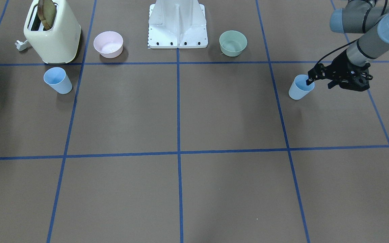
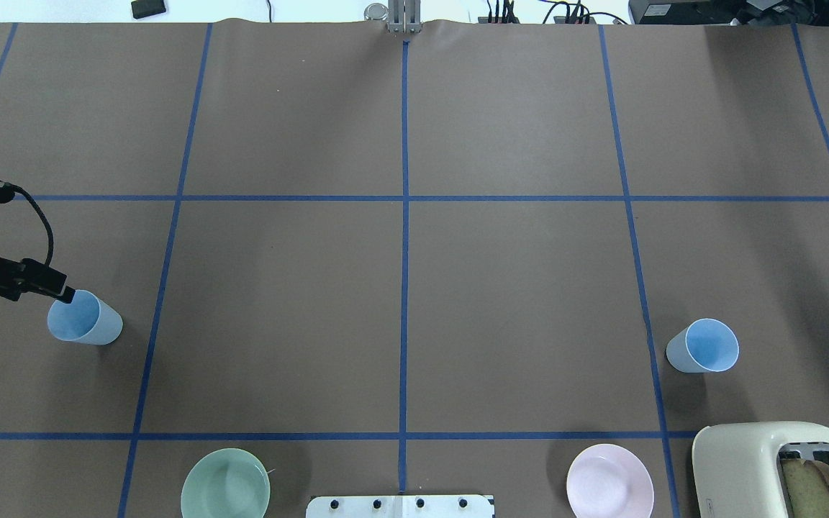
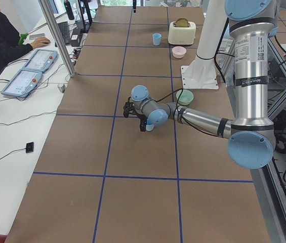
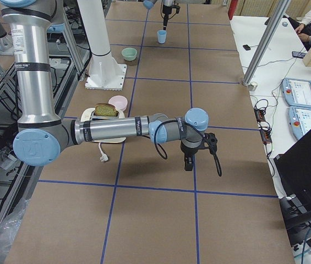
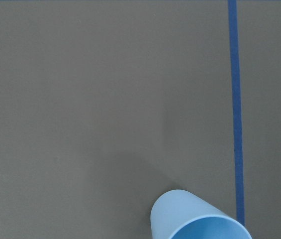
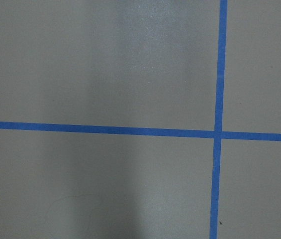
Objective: Stack blue cups with both arms
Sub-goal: 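Lower the left gripper onto the light-blue cup and grasp its rim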
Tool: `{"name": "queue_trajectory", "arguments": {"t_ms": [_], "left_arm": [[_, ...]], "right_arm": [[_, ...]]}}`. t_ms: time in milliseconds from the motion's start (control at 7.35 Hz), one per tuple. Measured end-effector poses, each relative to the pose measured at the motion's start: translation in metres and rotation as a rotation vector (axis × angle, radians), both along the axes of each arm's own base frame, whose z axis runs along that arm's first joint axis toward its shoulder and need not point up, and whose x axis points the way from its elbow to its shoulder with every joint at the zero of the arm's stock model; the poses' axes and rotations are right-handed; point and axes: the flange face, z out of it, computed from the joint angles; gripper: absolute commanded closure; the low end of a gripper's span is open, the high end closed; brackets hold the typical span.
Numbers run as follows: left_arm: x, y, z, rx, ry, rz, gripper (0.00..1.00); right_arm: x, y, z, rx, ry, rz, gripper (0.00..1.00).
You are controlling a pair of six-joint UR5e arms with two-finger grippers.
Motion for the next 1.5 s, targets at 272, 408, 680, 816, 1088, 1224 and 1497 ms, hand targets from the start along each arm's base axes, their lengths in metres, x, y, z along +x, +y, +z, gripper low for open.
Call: {"name": "queue_trajectory", "arguments": {"t_ms": [272, 408, 680, 816, 1088, 1224, 1497], "left_arm": [[0.0051, 0.0022, 0.0033, -0.003, -0.003, 0.012, 0.54], [0.0063, 0.0026, 0.0049, -0.006, -0.005, 0.015, 0.63], [0.008, 0.0032, 0.0067, -0.008, -0.008, 0.018, 0.66], [0.0095, 0.0039, 0.0067, -0.007, -0.008, 0.021, 0.66], [0.0112, 0.0041, 0.0086, -0.008, -0.012, 0.024, 0.8], [0.0114, 0.0036, 0.0102, -0.008, -0.015, 0.022, 0.92], [0.0114, 0.0033, 0.0098, -0.001, -0.011, 0.019, 1.0]], "right_arm": [[-0.0032, -0.0013, 0.0007, -0.002, 0.0, -0.006, 0.0], [-0.0039, -0.0018, 0.0005, -0.001, 0.0, -0.007, 0.0], [-0.0045, -0.0021, 0.0004, -0.001, 0.0, -0.008, 0.0], [-0.0045, -0.0021, 0.0004, -0.001, 0.0, -0.008, 0.0], [-0.0046, -0.0022, 0.0004, -0.001, 0.0, -0.008, 0.0], [-0.0046, -0.0022, 0.0004, -0.001, 0.0, -0.008, 0.0], [-0.0049, -0.0024, 0.0, 0.0, 0.0, -0.008, 0.0]]}}
